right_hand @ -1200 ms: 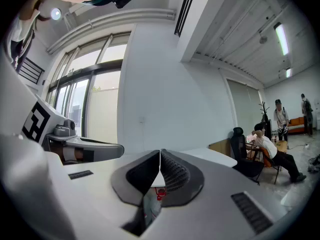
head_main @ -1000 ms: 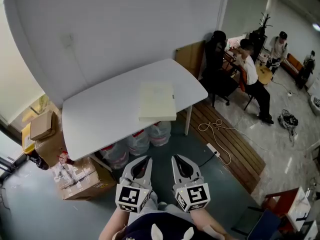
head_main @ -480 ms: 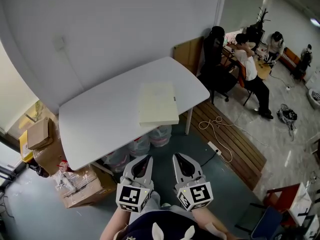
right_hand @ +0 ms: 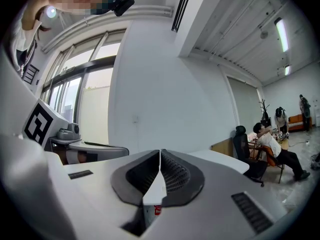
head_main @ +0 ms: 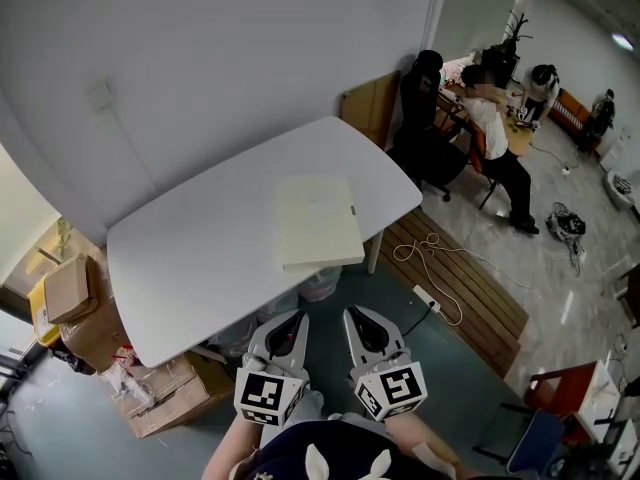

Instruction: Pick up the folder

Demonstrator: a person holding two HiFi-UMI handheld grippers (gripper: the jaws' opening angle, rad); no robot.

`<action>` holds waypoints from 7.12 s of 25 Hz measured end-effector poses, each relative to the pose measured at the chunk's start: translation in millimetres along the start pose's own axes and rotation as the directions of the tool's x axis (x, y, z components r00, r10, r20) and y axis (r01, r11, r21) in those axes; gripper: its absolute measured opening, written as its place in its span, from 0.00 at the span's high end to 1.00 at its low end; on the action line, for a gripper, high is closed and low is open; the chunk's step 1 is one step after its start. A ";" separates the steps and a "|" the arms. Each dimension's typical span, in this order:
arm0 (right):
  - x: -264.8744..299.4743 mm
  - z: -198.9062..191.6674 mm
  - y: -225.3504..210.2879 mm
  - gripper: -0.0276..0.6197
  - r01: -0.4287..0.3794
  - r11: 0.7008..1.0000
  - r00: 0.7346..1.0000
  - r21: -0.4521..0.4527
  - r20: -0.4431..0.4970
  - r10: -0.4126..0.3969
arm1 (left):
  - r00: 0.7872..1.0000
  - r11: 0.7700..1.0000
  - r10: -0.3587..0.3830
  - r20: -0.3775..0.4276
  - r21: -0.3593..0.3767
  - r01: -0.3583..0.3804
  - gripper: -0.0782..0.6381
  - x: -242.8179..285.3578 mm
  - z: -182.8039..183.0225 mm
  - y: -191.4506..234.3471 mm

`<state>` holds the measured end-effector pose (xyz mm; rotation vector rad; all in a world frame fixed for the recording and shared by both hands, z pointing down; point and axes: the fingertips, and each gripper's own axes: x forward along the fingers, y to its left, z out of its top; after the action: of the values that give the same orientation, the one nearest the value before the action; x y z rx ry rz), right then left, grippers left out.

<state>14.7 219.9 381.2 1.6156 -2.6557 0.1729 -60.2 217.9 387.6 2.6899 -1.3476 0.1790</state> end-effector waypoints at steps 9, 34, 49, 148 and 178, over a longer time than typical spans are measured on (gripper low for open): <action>47.6 -3.3 5.0 0.94 0.026 1.000 1.000 -0.001 -0.016 -0.026 | 1.000 0.999 -0.027 0.000 -0.032 0.027 0.90 18.2 -1.7 53.5; 93.2 -4.1 -21.0 0.93 0.108 0.994 0.994 0.030 0.022 -0.109 | 0.996 0.995 -0.092 -0.004 -0.035 0.092 0.90 60.3 -4.9 96.8; 147.1 -15.9 -74.3 0.93 0.062 0.996 0.998 0.060 -0.035 -0.060 | 0.996 0.998 -0.054 -0.064 -0.024 0.053 0.90 130.9 -8.6 125.3; 294.0 -201.2 -254.8 0.54 0.144 0.946 0.867 0.291 -0.499 0.021 | 0.863 0.942 0.226 -0.451 -0.124 -0.312 0.54 293.1 -170.4 244.1; 295.1 -236.6 -259.9 0.53 0.224 0.852 0.825 0.473 -0.558 0.093 | 0.861 0.840 -0.029 -0.507 -0.480 -0.254 0.48 302.3 -212.9 247.6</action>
<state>101.2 -133.3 661.2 1.4379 -2.1665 1.2606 -89.5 -131.7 661.4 1.9163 -1.1716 0.4105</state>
